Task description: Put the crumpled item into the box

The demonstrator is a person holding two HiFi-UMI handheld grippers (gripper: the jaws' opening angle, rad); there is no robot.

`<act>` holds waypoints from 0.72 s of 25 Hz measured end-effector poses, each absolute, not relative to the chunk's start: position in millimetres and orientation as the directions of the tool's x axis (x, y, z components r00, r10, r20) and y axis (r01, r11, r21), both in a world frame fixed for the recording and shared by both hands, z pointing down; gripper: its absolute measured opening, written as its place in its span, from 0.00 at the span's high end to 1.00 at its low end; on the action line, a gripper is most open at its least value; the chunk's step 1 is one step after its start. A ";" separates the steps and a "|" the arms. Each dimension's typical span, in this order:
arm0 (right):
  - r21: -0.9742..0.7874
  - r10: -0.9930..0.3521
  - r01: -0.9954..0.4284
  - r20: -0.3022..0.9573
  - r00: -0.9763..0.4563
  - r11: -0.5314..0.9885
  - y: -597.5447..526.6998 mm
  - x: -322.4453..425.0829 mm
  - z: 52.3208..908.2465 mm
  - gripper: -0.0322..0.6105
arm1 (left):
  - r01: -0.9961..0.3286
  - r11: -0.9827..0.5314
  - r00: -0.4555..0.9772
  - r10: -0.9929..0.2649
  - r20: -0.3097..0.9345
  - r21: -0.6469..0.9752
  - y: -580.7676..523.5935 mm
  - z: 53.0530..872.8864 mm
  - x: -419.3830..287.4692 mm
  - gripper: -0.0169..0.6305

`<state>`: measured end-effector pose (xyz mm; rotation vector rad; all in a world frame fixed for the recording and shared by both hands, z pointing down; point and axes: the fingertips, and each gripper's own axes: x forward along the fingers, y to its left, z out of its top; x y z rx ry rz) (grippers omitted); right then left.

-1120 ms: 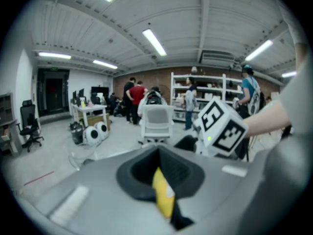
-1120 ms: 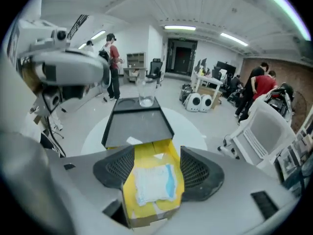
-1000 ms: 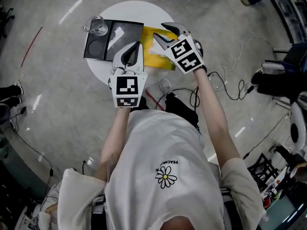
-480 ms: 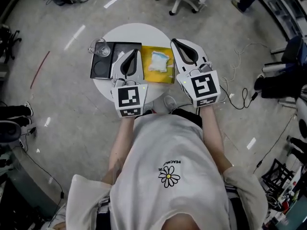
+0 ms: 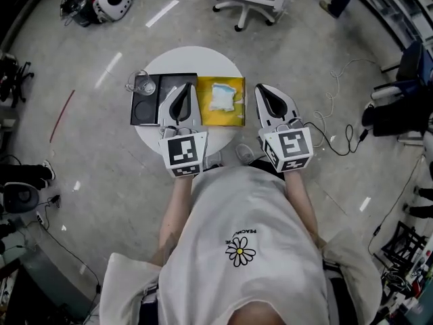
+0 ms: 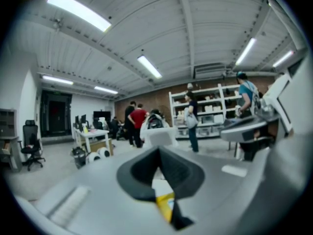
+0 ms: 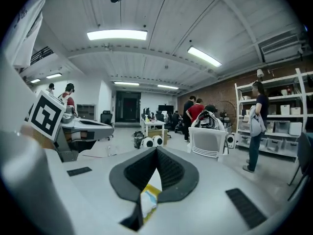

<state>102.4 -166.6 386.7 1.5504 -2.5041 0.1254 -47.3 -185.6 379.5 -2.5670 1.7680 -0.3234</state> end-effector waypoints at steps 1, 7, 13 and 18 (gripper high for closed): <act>0.023 -0.877 -0.896 0.215 -0.430 0.444 -165.6 105.2 389.8 0.95 | -0.925 -0.361 0.339 -0.926 0.167 -0.122 -186.6 380.5 -47.8 0.97; 0.017 -0.880 -0.902 0.229 -0.416 0.431 -162.0 114.2 396.0 0.95 | -0.929 -0.349 0.327 -0.929 0.170 -0.121 -188.8 379.3 -47.1 0.97; 0.020 -0.869 -0.896 0.250 -0.426 0.445 -160.6 110.9 401.0 0.95 | -0.925 -0.361 0.337 -0.924 0.181 -0.118 -186.7 384.1 -39.9 0.97; 0.026 -0.869 -0.893 0.249 -0.429 0.448 -165.4 109.9 401.2 0.95 | -0.921 -0.371 0.347 -0.920 0.182 -0.118 -192.0 386.4 -36.1 0.97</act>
